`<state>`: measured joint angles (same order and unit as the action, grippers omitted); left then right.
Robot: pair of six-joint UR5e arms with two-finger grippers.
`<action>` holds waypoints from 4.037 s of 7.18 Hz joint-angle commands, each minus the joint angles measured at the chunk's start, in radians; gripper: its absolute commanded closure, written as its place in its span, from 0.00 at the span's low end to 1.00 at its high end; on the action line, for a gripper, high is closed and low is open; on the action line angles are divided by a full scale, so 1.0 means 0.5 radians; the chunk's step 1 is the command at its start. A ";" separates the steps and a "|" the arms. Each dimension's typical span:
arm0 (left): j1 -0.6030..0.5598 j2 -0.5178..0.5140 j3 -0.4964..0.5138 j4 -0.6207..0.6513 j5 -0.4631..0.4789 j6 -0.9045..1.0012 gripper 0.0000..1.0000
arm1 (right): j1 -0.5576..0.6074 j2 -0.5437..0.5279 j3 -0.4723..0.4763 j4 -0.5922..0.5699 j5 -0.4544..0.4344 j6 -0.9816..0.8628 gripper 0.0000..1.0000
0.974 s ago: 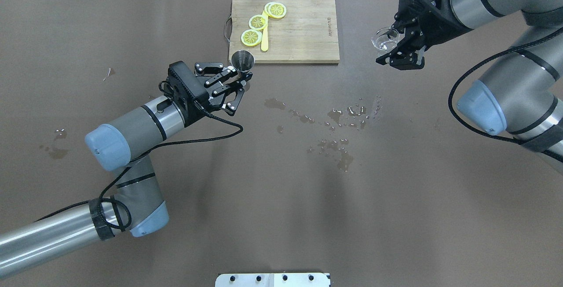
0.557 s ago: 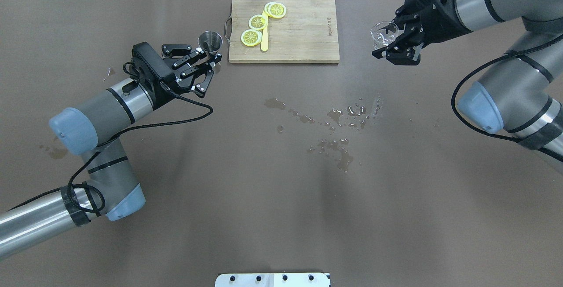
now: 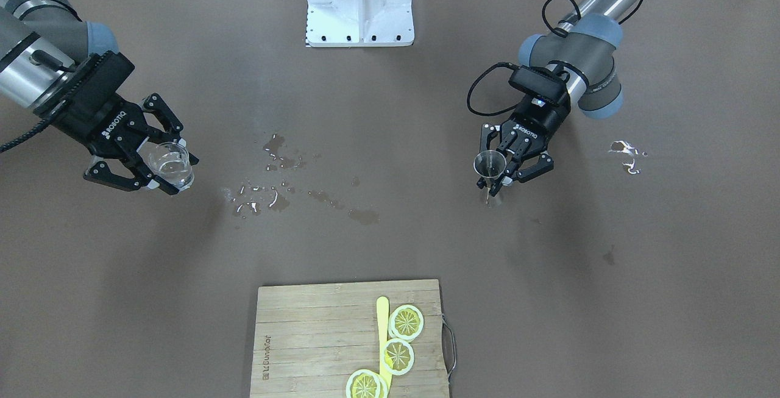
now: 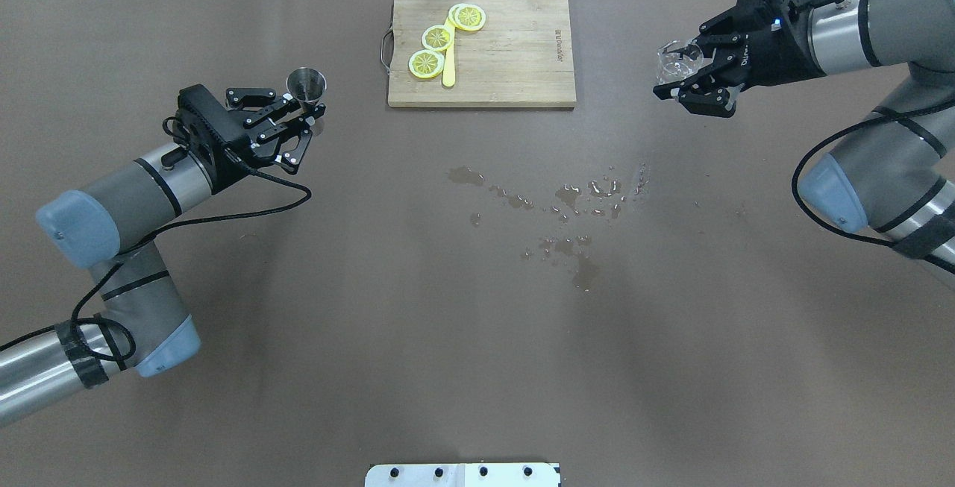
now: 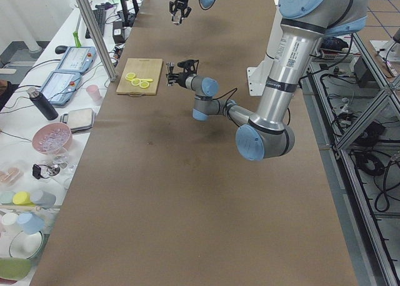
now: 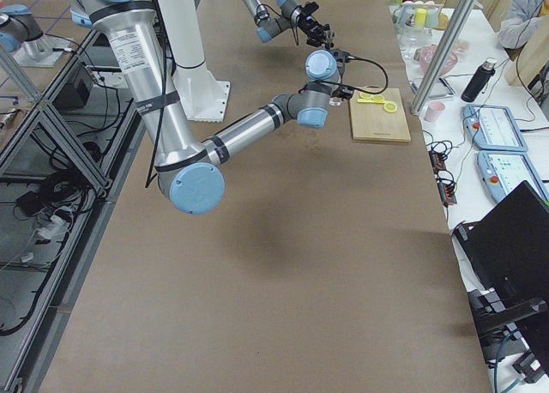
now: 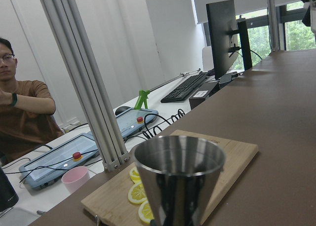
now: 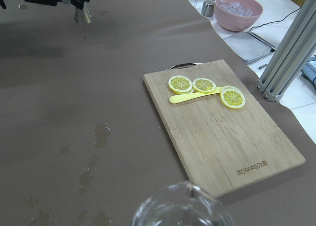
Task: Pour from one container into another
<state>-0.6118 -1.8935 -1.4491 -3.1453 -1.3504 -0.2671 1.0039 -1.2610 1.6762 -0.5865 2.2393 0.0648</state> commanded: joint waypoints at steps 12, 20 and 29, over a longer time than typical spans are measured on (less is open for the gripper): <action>-0.062 0.177 -0.001 0.093 0.397 -0.460 1.00 | -0.056 -0.016 -1.128 1.363 0.123 0.137 1.00; 0.119 0.234 0.113 0.472 1.162 -1.200 1.00 | -0.237 -0.009 -1.171 1.366 0.120 0.128 1.00; 0.303 0.237 0.119 1.165 1.645 -2.026 1.00 | -0.247 0.120 -1.309 1.397 0.102 0.125 1.00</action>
<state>-0.4766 -1.7753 -1.3909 -2.6369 -0.5648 -1.2262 0.8805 -1.2054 1.0244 0.1121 2.2902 0.1256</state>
